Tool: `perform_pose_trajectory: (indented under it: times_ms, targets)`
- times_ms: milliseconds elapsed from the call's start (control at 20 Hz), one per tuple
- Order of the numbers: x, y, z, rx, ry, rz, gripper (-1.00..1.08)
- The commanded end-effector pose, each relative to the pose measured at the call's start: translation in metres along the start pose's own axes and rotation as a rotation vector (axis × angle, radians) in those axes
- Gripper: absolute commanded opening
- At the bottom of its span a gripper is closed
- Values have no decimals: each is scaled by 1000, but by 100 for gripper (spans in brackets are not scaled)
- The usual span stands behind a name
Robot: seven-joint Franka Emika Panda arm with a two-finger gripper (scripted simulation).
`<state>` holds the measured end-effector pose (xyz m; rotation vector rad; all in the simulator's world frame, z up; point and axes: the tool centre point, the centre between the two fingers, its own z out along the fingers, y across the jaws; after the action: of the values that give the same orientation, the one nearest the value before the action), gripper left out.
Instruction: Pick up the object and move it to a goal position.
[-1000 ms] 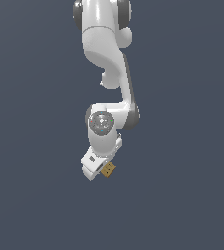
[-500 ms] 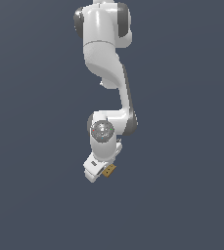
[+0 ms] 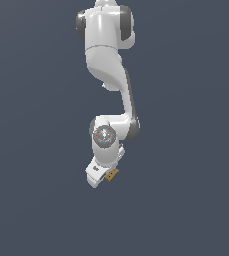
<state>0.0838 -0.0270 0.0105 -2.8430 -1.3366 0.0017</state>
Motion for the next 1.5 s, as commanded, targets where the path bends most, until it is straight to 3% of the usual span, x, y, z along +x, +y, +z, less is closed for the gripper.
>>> perform_pose_trajectory:
  times_ms: [0, 400, 750, 1050, 1450]
  targets:
    - [0, 0, 0, -1, 1, 0, -100]
    - [-1, 0, -2, 0, 0, 0, -100]
    - [-7, 1, -27, 0, 0, 0, -100]
    - [-19, 3, -71, 0, 0, -1, -100]
    - [-42, 8, -161, -1, -1, -1, -100]
